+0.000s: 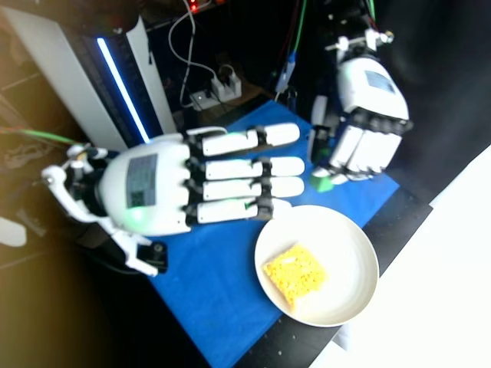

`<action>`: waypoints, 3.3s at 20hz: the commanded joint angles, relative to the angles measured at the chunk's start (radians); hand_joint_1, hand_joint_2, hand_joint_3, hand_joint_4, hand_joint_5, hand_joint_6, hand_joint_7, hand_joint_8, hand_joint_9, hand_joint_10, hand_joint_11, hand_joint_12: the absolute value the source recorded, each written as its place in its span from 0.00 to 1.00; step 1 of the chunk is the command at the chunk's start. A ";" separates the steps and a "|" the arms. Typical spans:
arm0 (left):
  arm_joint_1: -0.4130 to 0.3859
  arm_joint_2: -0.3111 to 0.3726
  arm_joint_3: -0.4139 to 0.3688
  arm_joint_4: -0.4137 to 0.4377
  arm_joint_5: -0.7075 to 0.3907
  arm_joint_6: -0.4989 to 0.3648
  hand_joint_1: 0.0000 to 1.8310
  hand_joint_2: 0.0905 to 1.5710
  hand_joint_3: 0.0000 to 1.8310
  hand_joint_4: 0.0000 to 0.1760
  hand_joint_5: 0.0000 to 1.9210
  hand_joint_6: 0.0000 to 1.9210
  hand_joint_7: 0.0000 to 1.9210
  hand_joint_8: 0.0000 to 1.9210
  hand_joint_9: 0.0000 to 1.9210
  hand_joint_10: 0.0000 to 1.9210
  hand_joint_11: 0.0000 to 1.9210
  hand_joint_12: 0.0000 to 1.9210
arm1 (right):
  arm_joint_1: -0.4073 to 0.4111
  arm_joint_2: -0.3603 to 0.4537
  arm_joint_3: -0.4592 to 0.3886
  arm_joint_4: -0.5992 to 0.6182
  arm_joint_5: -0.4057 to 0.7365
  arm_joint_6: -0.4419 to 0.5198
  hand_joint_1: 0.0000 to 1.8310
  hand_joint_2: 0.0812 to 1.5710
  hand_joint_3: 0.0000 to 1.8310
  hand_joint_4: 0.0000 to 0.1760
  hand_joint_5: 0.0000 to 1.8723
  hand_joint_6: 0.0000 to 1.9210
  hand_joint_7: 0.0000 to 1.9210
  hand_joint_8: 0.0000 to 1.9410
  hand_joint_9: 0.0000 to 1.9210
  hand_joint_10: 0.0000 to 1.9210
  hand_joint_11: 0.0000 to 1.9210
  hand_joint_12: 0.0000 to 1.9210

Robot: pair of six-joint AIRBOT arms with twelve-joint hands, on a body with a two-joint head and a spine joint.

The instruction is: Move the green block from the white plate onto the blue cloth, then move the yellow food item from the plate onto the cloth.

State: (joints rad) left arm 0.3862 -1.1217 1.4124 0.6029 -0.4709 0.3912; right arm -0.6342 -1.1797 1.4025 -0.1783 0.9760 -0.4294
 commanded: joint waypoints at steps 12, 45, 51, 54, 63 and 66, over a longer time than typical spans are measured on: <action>0.115 0.041 -0.071 0.013 -0.099 -0.008 0.70 0.66 0.00 0.00 0.57 0.33 0.56 0.49 0.53 0.48 0.44 0.62 | -0.013 -0.015 0.018 0.053 0.101 0.004 0.12 0.62 0.00 0.83 0.04 0.00 0.11 0.00 0.11 0.00 0.00 0.34; 0.205 0.049 -0.071 -0.081 -0.119 0.015 0.27 0.40 0.00 1.00 0.00 0.00 0.09 0.00 0.11 0.00 0.00 0.28 | 0.006 -0.048 0.085 0.051 0.008 0.004 0.16 0.65 0.00 0.93 0.00 0.00 0.07 0.00 0.08 0.00 0.00 0.26; 0.193 0.040 -0.061 -0.099 -0.091 0.047 0.32 0.46 0.01 1.00 0.00 0.00 0.02 0.00 0.03 0.00 0.02 0.13 | 0.099 -0.124 0.204 -0.013 -0.187 0.004 0.30 0.46 0.00 0.34 0.05 0.00 0.10 0.00 0.10 0.01 0.00 0.44; 0.156 0.004 -0.027 -0.093 -0.068 0.049 0.34 0.44 0.00 0.99 0.00 0.00 0.03 0.01 0.03 0.00 0.00 0.12 | 0.108 -0.158 0.253 -0.023 -0.250 0.004 0.31 0.47 0.00 0.31 0.11 0.00 0.14 0.00 0.16 0.01 0.00 0.58; 0.083 -0.047 0.008 -0.046 -0.026 0.050 0.34 0.45 0.00 0.84 0.01 0.00 0.08 0.00 0.08 0.00 0.06 0.08 | 0.108 -0.225 0.373 -0.031 -0.385 0.004 0.37 0.44 0.00 0.08 0.16 0.00 0.17 0.00 0.19 0.00 0.02 0.55; 0.061 -0.049 0.010 -0.019 -0.006 0.050 0.34 0.46 0.00 0.77 0.00 0.00 0.06 0.00 0.07 0.00 0.05 0.08 | 0.108 -0.248 0.402 -0.031 -0.413 0.004 0.39 0.47 0.00 0.00 0.17 0.00 0.17 0.00 0.22 0.00 0.07 0.49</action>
State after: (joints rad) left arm 0.4595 -1.1683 1.4208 0.6083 -0.3920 0.4450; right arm -0.5411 -1.4300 1.8019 -0.2306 0.4576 -0.4294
